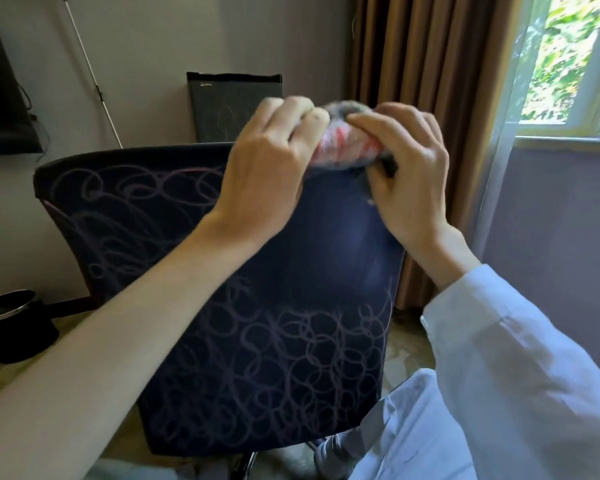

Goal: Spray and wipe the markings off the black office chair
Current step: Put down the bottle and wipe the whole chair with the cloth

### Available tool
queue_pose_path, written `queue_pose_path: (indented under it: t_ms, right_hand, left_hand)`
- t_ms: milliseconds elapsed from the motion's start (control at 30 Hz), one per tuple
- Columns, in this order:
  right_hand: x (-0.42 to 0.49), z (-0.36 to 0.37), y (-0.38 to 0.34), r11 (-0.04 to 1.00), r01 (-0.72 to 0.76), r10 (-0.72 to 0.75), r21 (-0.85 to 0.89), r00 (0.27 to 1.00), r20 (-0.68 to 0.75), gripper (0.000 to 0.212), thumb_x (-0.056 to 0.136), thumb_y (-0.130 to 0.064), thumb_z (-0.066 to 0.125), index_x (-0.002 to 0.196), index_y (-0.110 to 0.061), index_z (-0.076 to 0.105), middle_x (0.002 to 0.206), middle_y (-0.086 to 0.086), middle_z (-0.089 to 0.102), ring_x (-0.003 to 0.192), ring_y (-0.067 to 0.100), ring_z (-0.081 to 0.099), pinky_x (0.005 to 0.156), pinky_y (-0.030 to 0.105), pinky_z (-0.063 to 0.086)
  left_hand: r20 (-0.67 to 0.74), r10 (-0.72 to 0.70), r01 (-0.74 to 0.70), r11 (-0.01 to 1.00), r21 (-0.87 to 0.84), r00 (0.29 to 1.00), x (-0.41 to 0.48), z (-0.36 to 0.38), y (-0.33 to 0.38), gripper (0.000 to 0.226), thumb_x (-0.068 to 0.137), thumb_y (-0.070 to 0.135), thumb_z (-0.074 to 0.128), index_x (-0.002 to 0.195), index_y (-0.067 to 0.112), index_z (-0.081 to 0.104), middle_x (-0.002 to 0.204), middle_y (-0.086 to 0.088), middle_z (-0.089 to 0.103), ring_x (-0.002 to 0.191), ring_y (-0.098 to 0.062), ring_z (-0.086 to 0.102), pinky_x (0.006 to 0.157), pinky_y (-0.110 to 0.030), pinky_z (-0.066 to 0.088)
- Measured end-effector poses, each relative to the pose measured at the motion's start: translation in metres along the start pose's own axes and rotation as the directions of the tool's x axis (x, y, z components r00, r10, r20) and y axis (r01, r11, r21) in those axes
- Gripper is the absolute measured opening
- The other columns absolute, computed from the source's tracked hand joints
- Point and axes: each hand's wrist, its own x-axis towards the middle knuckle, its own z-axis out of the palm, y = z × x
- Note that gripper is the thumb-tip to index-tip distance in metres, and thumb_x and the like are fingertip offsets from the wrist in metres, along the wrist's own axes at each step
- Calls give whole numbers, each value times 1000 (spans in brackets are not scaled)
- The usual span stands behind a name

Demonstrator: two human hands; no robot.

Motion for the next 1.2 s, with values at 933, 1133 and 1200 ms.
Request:
queue_pose_path:
  t_ms: [933, 1133, 1200]
  right_hand:
    - [-17, 60, -65, 995, 83, -87, 63, 993, 75, 33, 83, -1, 60, 114, -8, 69, 118, 14, 63, 108, 35, 55, 96, 39, 45]
    - [-132, 90, -71, 991, 86, -118, 102, 918, 378, 32, 86, 1, 59, 115, -8, 67, 120, 12, 62, 109, 36, 54, 93, 44, 46]
    - [-149, 91, -74, 992, 70, -107, 105, 905, 412, 32, 88, -3, 57, 118, -11, 66, 121, 8, 63, 110, 32, 54, 92, 43, 48]
  left_hand:
    - [82, -79, 74, 995, 61, 993, -65, -34, -61, 26, 87, -1, 55, 112, 1, 61, 114, -13, 61, 100, -31, 55, 83, -35, 46]
    - [318, -101, 99, 995, 23, 943, -180, 6, -53, 33, 83, 6, 46, 106, -1, 68, 106, -17, 67, 90, -34, 64, 76, -40, 56]
    - [378, -86, 96, 995, -6, 922, -194, 7, -50, 32, 83, 6, 47, 104, -1, 70, 105, -15, 68, 89, -30, 65, 74, -39, 57]
